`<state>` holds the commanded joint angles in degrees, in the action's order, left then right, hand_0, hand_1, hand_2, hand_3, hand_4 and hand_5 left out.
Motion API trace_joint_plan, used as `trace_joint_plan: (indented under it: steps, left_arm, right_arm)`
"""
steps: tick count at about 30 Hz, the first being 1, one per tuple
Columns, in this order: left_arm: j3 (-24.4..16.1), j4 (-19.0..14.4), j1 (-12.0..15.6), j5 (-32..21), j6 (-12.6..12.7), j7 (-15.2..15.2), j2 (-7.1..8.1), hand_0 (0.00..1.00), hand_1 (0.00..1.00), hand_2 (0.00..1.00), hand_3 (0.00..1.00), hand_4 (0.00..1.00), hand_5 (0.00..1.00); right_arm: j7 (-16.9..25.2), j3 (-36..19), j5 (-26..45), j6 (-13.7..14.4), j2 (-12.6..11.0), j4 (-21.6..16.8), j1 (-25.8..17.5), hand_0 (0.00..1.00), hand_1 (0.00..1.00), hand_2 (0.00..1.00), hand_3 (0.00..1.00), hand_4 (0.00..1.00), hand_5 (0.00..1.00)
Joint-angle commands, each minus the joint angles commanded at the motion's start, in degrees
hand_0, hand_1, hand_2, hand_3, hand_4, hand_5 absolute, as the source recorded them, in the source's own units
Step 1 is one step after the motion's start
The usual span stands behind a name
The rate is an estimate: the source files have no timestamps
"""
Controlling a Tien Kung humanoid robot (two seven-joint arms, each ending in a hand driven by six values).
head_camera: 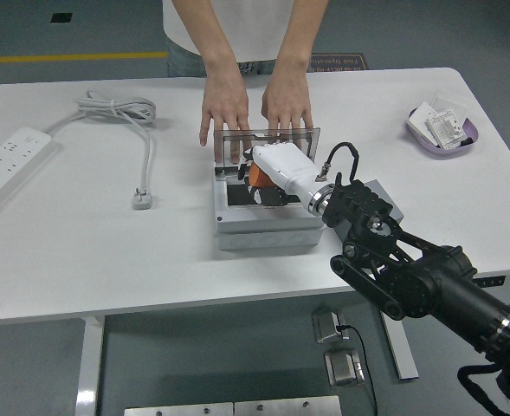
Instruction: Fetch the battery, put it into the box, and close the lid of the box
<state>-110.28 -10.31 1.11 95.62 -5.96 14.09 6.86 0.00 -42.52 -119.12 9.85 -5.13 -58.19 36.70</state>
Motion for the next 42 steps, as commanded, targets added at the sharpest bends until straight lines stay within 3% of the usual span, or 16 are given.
trace_joint_plan:
  steps: [5,6,17,24,30,35,36,38,41,42]
  left_arm:
    - [-0.05,0.00,-0.01,0.08,0.00,-0.02,-0.06,0.656,0.694,0.651,0.666,0.739,0.235]
    - [-0.06,0.00,0.00,0.09,0.00,-0.02,-0.06,0.656,0.694,0.650,0.666,0.739,0.235]
    - [-0.19,0.00,0.04,0.24,0.02,-0.09,-0.13,0.656,0.694,0.651,0.666,0.739,0.236]
    - [-0.35,0.00,0.15,0.19,0.05,-0.14,-0.30,0.656,0.693,0.649,0.666,0.739,0.236]
    - [-0.56,0.00,0.40,0.14,0.06,-0.23,-0.51,0.656,0.693,0.649,0.666,0.739,0.236]
    - [-0.62,0.00,0.84,0.03,0.06,-0.25,-0.67,0.656,0.693,0.649,0.666,0.739,0.236]
    - [-0.62,0.00,0.92,0.01,0.06,-0.24,-0.69,0.656,0.694,0.649,0.666,0.739,0.236]
    - [-0.50,0.00,1.20,-0.18,0.05,-0.24,-0.71,0.656,0.694,0.649,0.666,0.739,0.236]
    - [-0.39,0.00,1.46,-0.36,0.04,-0.23,-0.75,0.656,0.694,0.649,0.666,0.739,0.236]
    - [-0.32,0.00,1.53,-0.45,0.03,-0.23,-0.76,0.656,0.692,0.649,0.666,0.739,0.236]
  right_arm:
    - [0.33,-0.68,0.56,0.92,0.04,0.06,-0.24,0.300,0.481,0.527,0.755,0.900,0.438]
    - [0.41,-0.79,0.64,1.08,0.04,0.06,-0.29,0.327,0.532,0.586,0.788,0.973,0.536]
    - [1.13,-1.79,2.71,2.42,-0.08,-0.80,-1.29,0.328,0.532,0.593,0.791,0.995,0.575]
    - [-1.72,-4.12,10.09,-0.16,-2.84,-8.79,-4.90,0.321,0.494,0.559,0.775,0.998,0.582]
    - [-5.75,-9.54,18.71,-7.01,-6.67,-18.33,-11.02,0.309,0.477,0.555,0.774,0.996,0.584]
    - [-5.70,-16.47,25.74,-11.81,-9.60,-25.90,-17.12,0.309,0.477,0.555,0.774,0.996,0.584]
    - [-5.47,-17.92,26.91,-12.20,-9.94,-27.17,-18.26,0.281,0.429,0.549,0.742,0.988,0.596]
    - [-3.63,-21.63,29.99,-12.61,-10.30,-29.15,-20.89,0.281,0.429,0.549,0.742,0.988,0.596]
    - [-0.48,-26.43,34.40,-11.72,-9.71,-28.65,-24.08,0.281,0.429,0.549,0.742,0.988,0.596]
    - [0.70,-27.94,35.99,-10.83,-9.32,-28.24,-24.85,0.254,0.406,0.541,0.696,0.990,0.604]
